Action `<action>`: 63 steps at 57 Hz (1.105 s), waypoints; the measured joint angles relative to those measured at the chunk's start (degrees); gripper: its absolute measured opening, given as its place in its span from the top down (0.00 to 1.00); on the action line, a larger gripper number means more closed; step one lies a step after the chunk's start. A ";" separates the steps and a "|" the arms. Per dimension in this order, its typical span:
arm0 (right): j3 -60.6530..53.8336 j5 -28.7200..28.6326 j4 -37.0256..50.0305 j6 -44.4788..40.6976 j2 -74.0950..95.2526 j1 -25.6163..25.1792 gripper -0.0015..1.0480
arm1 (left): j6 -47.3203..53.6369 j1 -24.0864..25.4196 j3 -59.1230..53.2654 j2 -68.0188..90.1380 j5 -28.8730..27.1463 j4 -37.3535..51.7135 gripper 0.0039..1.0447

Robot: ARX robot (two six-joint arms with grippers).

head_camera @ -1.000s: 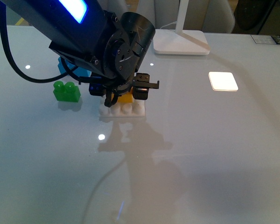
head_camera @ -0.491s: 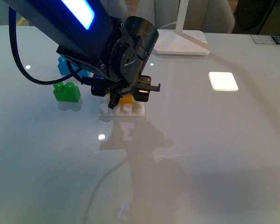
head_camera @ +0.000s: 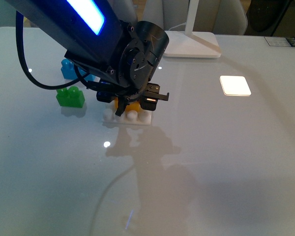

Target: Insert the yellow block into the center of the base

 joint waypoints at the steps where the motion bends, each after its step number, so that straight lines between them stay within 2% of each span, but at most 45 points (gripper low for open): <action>1: 0.00 0.02 0.00 0.00 0.00 0.00 0.08 | 0.00 0.00 0.02 0.02 0.00 -0.02 0.41; 63: 0.00 0.00 0.00 -0.02 0.00 0.00 0.08 | 0.42 -0.07 0.50 0.83 1.49 -1.01 0.41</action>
